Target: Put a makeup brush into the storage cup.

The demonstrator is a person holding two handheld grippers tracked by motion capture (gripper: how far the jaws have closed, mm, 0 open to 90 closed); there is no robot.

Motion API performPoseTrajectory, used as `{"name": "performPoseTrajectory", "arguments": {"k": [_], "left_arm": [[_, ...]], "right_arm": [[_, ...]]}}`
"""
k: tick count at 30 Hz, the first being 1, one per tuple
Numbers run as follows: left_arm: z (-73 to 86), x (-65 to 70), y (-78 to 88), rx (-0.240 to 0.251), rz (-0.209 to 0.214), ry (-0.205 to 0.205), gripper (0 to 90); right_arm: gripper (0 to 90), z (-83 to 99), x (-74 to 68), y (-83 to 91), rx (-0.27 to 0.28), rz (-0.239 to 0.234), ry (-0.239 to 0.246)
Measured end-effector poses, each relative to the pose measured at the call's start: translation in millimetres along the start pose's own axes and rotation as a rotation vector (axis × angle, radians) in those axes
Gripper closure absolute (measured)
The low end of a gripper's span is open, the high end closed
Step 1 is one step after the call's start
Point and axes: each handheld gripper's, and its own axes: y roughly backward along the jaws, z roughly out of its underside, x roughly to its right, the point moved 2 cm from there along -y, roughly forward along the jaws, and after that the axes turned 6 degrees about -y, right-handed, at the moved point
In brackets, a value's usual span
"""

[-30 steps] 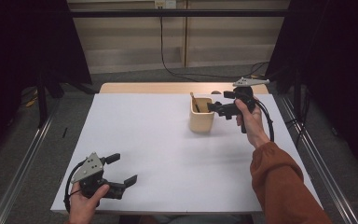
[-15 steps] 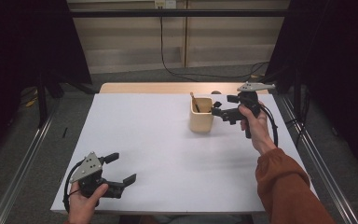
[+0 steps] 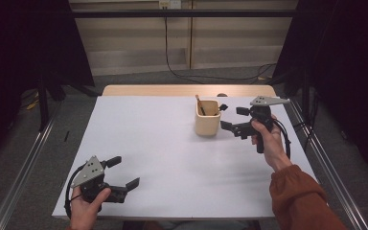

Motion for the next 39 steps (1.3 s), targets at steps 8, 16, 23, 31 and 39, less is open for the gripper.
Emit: {"name": "performPoseTrajectory", "arguments": {"k": [8,16,23,31,39], "left_arm": [[-0.1,-0.3,0.6,-0.001,-0.004,0.004,2.9],[-0.4,-0.5,0.6,0.002,-0.002,0.005,2.9],[-0.2,-1.0,1.0,0.004,-0.008,0.009,2.9],[0.1,-1.8,3.7,0.012,-0.013,0.002,2.7],[1.2,-2.5,3.9,0.010,-0.024,0.010,2.7]], "right_arm": [[3.9,15.7,-0.5,16.0,0.003,0.026,-0.008],[2.8,29.2,-4.8,35.7,0.029,0.048,-0.009],[2.8,44.0,-12.1,51.1,0.041,0.050,-0.005],[2.9,66.5,-19.5,65.7,0.059,0.057,-0.019],[2.9,85.4,-17.1,84.4,0.037,0.099,-0.018]]}}
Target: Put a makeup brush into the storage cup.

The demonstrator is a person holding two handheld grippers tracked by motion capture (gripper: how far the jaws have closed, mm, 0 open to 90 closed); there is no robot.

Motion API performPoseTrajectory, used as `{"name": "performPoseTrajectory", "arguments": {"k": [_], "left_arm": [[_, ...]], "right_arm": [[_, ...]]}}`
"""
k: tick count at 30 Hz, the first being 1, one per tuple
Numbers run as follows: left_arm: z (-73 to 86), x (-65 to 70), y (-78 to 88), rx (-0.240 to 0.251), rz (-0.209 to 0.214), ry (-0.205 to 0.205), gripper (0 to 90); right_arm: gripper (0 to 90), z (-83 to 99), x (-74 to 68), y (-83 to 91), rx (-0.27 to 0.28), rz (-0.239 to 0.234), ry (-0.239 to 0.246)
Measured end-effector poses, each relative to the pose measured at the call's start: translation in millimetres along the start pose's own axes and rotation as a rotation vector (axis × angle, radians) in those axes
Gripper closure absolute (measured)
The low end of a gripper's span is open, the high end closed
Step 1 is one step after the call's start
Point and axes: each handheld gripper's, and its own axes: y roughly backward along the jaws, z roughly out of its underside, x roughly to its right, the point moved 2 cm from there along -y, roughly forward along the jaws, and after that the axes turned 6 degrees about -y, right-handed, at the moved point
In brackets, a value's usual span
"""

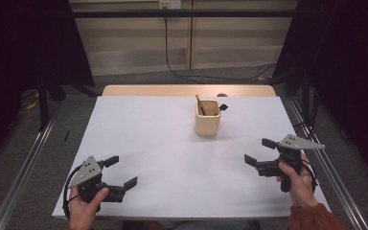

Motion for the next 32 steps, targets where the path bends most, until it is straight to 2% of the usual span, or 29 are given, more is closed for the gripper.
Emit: {"name": "performPoseTrajectory", "arguments": {"k": [8,13,16,20,25,30,32], "left_arm": [[1.8,1.4,3.6,-0.004,-0.010,0.010,2.7],[4.0,2.4,10.1,0.007,-0.021,0.024,2.7],[5.9,2.6,12.7,0.008,-0.035,0.033,2.7],[5.6,2.6,13.3,0.005,-0.043,0.023,2.7],[3.9,6.2,12.6,0.008,-0.051,0.012,3.1],[3.5,4.6,12.7,0.016,-0.055,0.018,3.1],[3.5,3.3,12.1,0.012,-0.058,0.021,3.1]], "right_arm": [[2.9,14.6,2.2,17.5,0.010,0.025,-0.011],[3.2,26.7,3.6,30.9,0.023,0.070,-0.020],[2.8,34.0,5.9,39.5,0.033,0.081,-0.051],[2.0,40.4,9.7,46.4,0.042,0.109,-0.052],[1.3,40.6,11.4,50.1,0.063,0.105,-0.071],[1.3,40.8,7.9,47.9,0.052,0.097,-0.048],[1.4,40.9,8.2,47.1,0.049,0.094,-0.053]]}}
